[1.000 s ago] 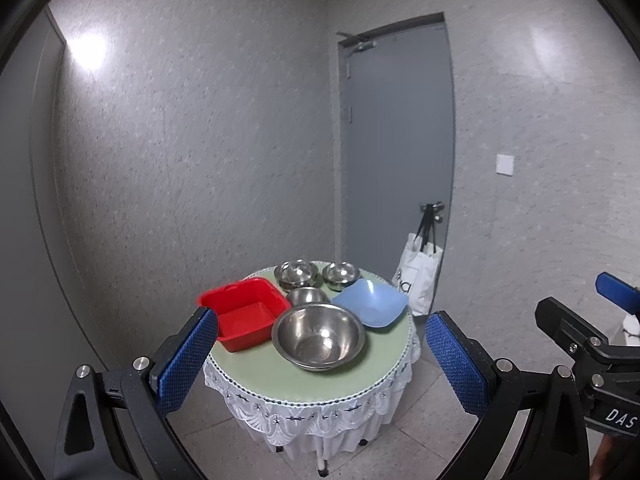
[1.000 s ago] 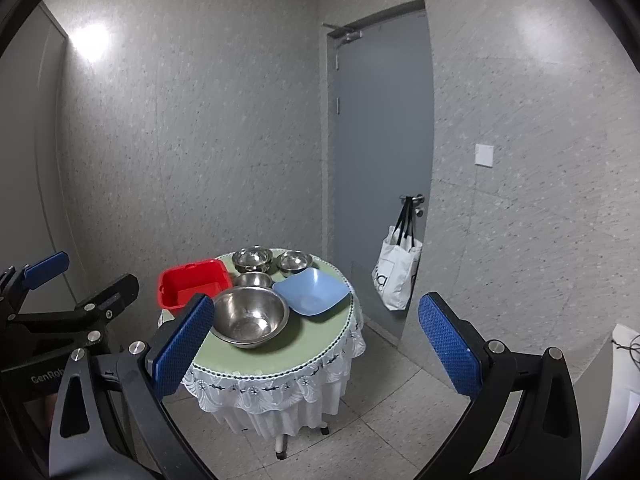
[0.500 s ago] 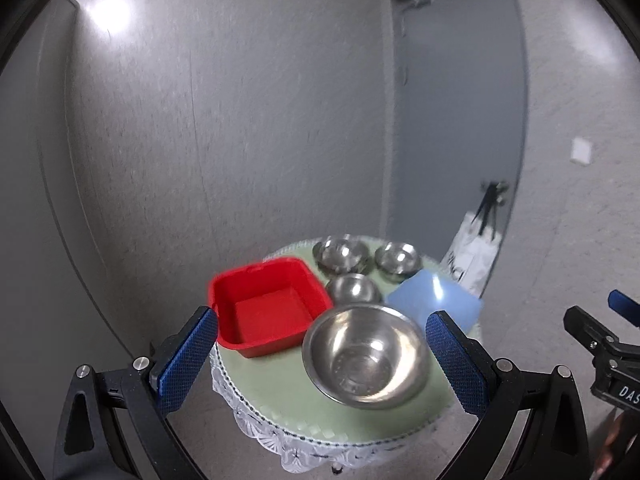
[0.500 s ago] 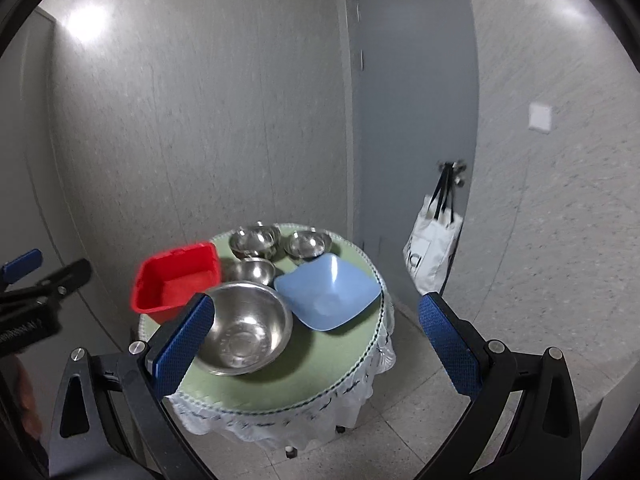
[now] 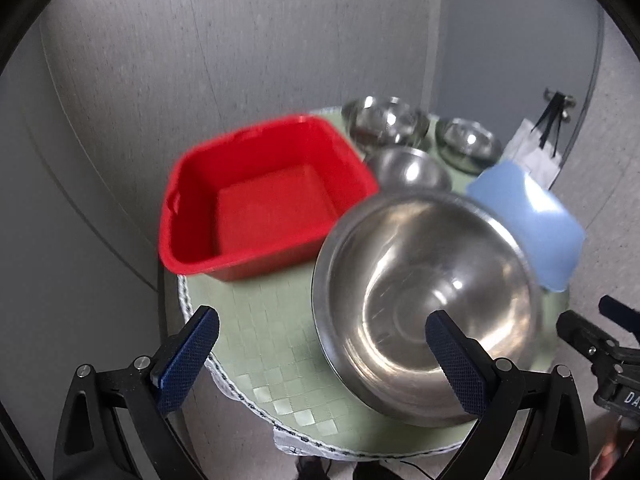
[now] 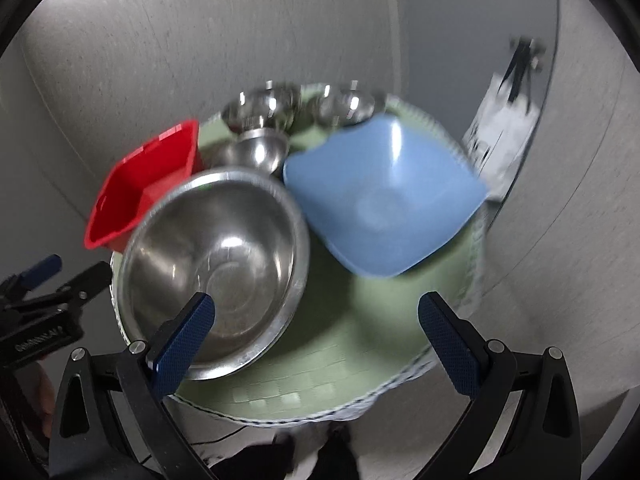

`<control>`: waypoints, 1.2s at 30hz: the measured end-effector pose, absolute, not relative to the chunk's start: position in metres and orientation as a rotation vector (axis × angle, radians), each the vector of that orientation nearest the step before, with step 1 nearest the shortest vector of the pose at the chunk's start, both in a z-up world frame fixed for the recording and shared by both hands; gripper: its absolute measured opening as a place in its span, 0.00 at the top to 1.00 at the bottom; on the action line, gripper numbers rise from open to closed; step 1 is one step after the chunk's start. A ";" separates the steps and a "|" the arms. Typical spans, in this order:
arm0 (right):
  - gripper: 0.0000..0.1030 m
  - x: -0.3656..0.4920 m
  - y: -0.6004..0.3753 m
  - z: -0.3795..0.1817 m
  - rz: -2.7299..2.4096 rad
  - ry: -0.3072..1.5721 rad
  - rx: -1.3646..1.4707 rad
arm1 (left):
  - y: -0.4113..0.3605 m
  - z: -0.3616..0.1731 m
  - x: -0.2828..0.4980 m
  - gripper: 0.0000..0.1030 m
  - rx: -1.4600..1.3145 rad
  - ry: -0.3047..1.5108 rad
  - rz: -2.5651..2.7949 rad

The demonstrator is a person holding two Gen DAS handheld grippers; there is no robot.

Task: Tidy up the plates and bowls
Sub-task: 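Grasp the rim of the large steel bowl with both grippers, then lift the large steel bowl into the red basin and open both grippers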

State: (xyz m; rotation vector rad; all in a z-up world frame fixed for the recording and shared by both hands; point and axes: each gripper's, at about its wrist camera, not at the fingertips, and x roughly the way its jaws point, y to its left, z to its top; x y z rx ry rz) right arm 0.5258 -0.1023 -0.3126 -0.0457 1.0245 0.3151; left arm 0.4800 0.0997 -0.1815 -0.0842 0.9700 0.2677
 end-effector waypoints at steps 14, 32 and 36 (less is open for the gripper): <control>0.55 0.555 -0.088 -0.378 0.320 1.200 0.094 | 0.131 -0.243 0.586 0.51 -0.097 1.129 0.080; 0.79 0.522 -0.068 -0.330 0.280 1.108 0.129 | 0.144 -0.211 0.591 0.82 -0.040 1.070 -0.163; 0.78 0.513 -0.055 -0.301 0.251 1.040 0.066 | 0.147 -0.199 0.591 0.81 -0.029 1.021 -0.190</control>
